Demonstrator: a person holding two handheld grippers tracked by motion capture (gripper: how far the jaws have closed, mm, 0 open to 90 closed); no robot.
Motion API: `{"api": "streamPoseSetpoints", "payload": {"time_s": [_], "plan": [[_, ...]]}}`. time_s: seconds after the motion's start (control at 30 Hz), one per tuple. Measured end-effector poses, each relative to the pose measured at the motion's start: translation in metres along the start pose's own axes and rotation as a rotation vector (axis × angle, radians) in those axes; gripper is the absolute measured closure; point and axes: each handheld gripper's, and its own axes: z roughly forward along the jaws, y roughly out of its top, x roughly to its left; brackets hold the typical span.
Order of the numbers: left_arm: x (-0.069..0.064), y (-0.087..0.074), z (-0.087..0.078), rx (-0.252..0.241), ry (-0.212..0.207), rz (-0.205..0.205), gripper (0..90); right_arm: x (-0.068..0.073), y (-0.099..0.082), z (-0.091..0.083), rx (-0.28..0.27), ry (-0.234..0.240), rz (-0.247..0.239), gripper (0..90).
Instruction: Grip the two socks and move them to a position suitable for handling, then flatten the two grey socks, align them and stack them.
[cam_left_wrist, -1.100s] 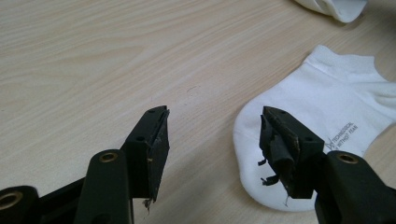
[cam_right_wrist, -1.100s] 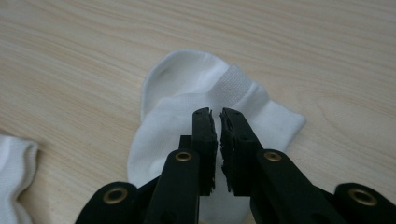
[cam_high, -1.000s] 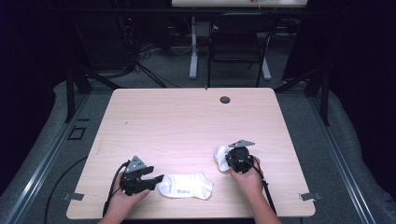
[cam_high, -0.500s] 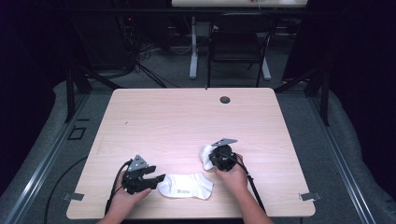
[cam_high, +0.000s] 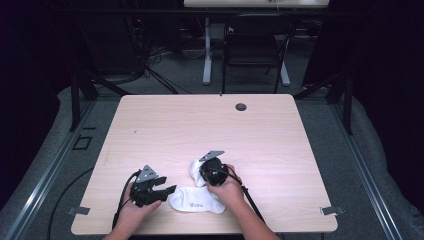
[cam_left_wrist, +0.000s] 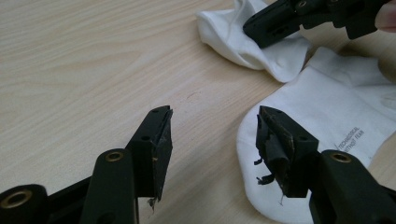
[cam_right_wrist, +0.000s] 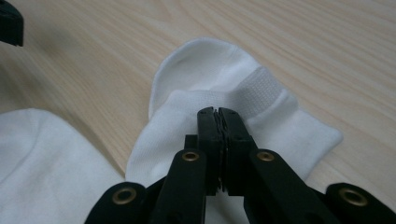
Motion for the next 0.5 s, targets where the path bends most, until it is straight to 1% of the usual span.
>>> {"api": "streamPoseSetpoints", "payload": {"time_s": [0.07,0.1,0.2,0.23,0.27,0.3,0.4,0.43,0.47,0.5], "plan": [[0.000,0.000,0.000,0.006,-0.001,0.008,47.0,0.004,0.001,0.002,-0.008,0.007,-0.002,88.4],[0.000,0.002,0.001,0.008,0.000,0.021,47.1,0.004,0.001,0.002,-0.001,0.011,-0.010,88.3],[0.000,0.004,0.002,0.004,0.007,0.022,49.0,0.005,0.002,0.002,-0.001,0.010,-0.013,88.2],[0.000,0.007,0.004,0.010,0.016,0.030,51.4,0.005,0.002,0.002,0.001,0.012,-0.019,88.1],[0.000,0.007,0.004,0.010,0.016,0.030,54.2,0.005,0.002,0.002,0.001,0.012,-0.019,88.1],[0.001,0.011,0.006,0.024,0.030,0.030,55.7,0.005,0.002,0.002,0.002,0.015,-0.019,88.1],[0.003,0.015,0.008,0.025,0.034,0.021,62.6,0.005,0.001,0.002,-0.006,0.019,-0.011,87.6],[0.003,0.019,0.008,0.009,0.043,0.021,64.6,0.005,0.002,0.001,0.002,0.014,-0.019,87.1],[0.003,0.019,0.008,0.009,0.043,0.021,67.0,0.005,0.002,0.001,0.002,0.014,-0.019,87.1],[0.004,0.024,0.009,0.001,0.041,0.012,70.0,0.006,0.002,0.000,0.000,0.014,-0.019,85.8]]}}
